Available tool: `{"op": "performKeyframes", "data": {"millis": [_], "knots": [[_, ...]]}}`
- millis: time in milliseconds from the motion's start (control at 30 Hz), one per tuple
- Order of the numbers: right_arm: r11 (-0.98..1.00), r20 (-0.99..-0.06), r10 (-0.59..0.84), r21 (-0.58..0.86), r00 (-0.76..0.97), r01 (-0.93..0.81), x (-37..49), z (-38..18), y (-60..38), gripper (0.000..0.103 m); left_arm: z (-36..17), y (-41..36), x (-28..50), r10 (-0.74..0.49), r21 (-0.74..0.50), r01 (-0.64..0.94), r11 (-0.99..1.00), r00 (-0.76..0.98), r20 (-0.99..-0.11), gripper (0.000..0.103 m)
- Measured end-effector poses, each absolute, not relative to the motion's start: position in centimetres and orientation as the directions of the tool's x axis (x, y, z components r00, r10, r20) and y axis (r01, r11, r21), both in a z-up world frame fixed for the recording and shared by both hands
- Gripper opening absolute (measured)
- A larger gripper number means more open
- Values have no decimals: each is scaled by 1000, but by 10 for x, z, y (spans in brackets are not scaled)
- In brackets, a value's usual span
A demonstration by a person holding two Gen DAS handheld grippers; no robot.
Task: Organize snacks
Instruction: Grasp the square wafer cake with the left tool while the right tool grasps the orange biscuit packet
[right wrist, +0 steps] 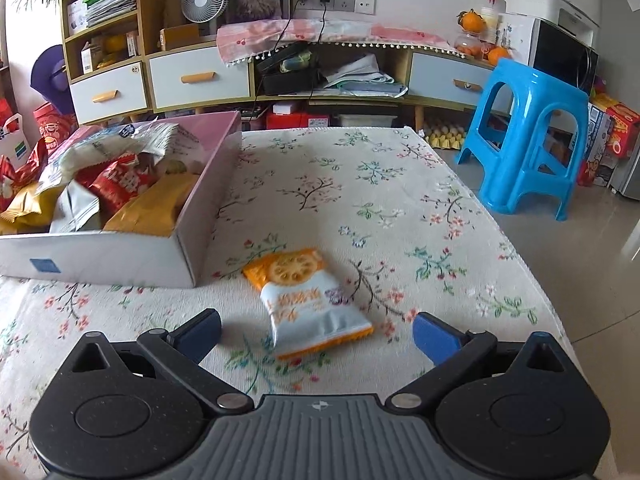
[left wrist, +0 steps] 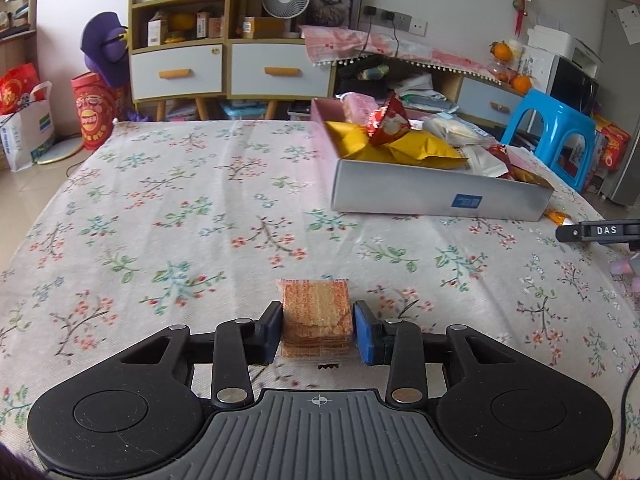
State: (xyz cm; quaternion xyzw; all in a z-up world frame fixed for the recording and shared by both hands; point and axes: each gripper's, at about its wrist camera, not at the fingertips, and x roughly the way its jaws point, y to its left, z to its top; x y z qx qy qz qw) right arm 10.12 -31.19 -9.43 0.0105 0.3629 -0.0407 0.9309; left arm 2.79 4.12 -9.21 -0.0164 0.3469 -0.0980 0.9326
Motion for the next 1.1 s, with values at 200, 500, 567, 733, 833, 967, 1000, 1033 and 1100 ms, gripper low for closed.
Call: {"op": "performKeyframes", "data": {"millis": [200, 500, 567, 733, 833, 967, 1000, 1033, 1100], "knots": [[999, -673, -22, 14, 739, 42, 107, -90, -316, 65, -91, 35, 33, -209, -108, 184, 977, 731, -650, 34], [1000, -679, 20, 21, 734, -9, 106, -83, -308, 29, -89, 35, 36, -214, -124, 177, 976, 720, -660, 34], [1000, -685, 30, 24, 727, -19, 105, -82, -305, 28, -89, 36, 37, -216, -129, 174, 976, 716, -664, 35], [997, -702, 74, 35, 708, -69, 100, -79, -291, 28, -88, 35, 36, -218, -131, 175, 976, 708, -672, 35], [998, -710, 55, 13, 702, -65, 97, -78, -284, 28, -87, 35, 36, -218, -134, 174, 976, 704, -675, 34], [997, -729, 78, 61, 680, -48, 96, -75, -289, 28, -86, 34, 37, -223, -142, 173, 975, 697, -682, 34], [996, -733, 83, 70, 675, -46, 96, -74, -289, 28, -86, 34, 37, -224, -144, 173, 974, 695, -683, 34], [996, -738, 87, 79, 669, -43, 95, -73, -289, 28, -86, 34, 37, -225, -147, 172, 974, 693, -685, 34], [995, -746, 94, 91, 660, -38, 93, -72, -289, 28, -85, 34, 38, -227, -152, 169, 974, 688, -689, 34]]}}
